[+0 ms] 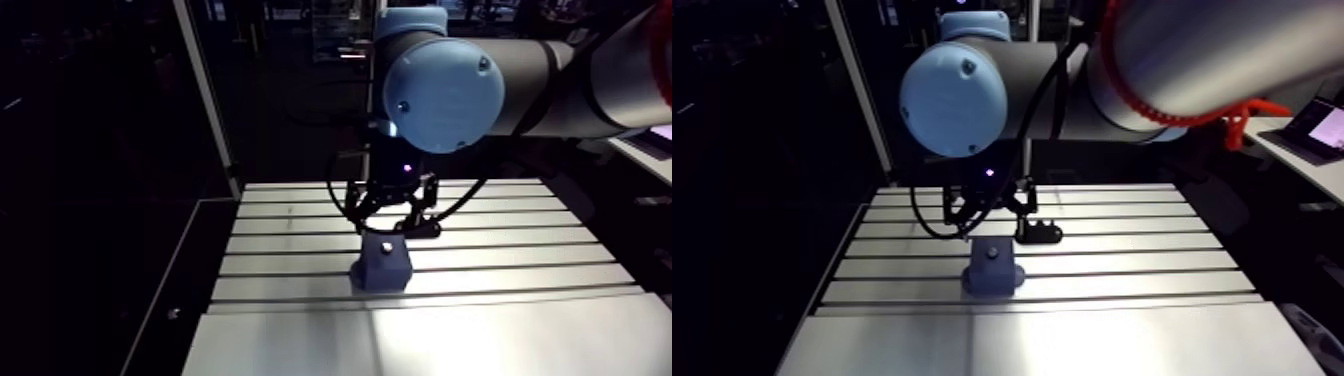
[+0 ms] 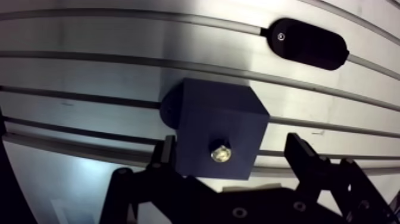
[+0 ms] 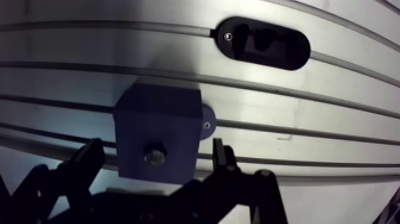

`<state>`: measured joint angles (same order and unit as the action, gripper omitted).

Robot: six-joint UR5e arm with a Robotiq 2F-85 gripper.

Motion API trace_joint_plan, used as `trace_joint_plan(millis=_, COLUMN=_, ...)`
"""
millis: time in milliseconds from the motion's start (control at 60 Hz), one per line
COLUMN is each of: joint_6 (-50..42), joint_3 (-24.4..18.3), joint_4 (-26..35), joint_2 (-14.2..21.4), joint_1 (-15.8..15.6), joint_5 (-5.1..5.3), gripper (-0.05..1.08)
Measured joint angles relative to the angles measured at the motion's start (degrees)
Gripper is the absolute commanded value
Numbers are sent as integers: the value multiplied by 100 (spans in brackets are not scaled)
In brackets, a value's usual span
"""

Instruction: Pick up the M10 bolt and insert it into the hex recess until seated.

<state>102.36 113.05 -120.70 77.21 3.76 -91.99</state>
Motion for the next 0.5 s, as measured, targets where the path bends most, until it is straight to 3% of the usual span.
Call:
trace_joint_plan(millis=183, joint_6=20, joint_3=65, joint_4=-58, joint_2=34, joint_1=17, joint_5=66, gripper=13)
trace_joint_plan(millis=317, joint_6=28, joint_3=62, joint_4=-65, joint_2=47, joint_1=19, joint_5=52, gripper=21)
trace_joint_plan(millis=500, joint_6=37, joint_3=24, joint_4=-23, joint_2=61, joint_1=22, joint_5=26, gripper=24)
